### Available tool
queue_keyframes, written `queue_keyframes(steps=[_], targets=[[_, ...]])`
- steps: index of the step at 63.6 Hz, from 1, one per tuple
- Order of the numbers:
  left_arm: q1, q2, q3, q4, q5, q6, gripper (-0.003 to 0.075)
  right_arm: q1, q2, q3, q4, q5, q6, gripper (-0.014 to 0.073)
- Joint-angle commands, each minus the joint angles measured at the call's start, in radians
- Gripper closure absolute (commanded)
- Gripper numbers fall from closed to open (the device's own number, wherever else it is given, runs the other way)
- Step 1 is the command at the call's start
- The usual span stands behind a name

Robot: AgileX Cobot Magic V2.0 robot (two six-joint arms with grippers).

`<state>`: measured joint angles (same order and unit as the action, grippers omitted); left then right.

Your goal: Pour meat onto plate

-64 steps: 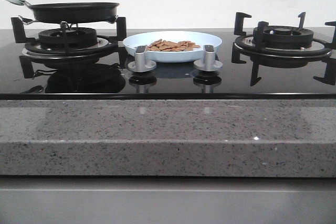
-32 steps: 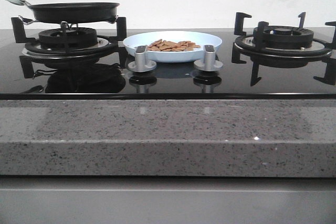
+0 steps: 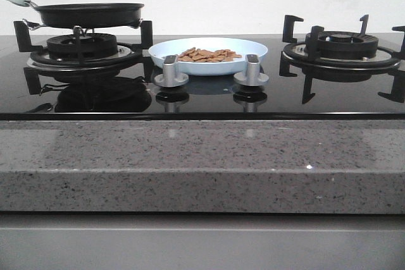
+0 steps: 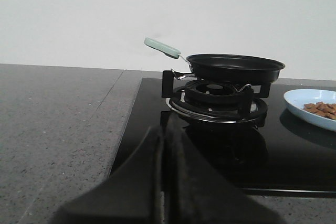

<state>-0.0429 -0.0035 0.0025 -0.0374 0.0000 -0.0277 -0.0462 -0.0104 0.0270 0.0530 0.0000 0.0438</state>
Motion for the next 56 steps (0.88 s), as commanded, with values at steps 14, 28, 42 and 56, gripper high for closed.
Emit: queue_keyframes(steps=[14,28,42,56], targets=[[0.005,-0.017,0.007,-0.001,-0.078,-0.01,0.0741,-0.005,-0.017,-0.005,-0.053,-0.114,0.011,0.0662],[0.005,-0.017,0.007,-0.001,-0.078,-0.01,0.0741,-0.005,-0.017,-0.005,-0.06,-0.115,0.016,0.0662],[0.005,-0.017,0.007,-0.001,-0.078,-0.01,0.0741,-0.005,-0.017,-0.005,-0.06,-0.115,0.016,0.0662],[0.005,-0.017,0.007,-0.001,-0.078,-0.01,0.0741,-0.005,-0.017,-0.005,-0.06,-0.115,0.016,0.0662]])
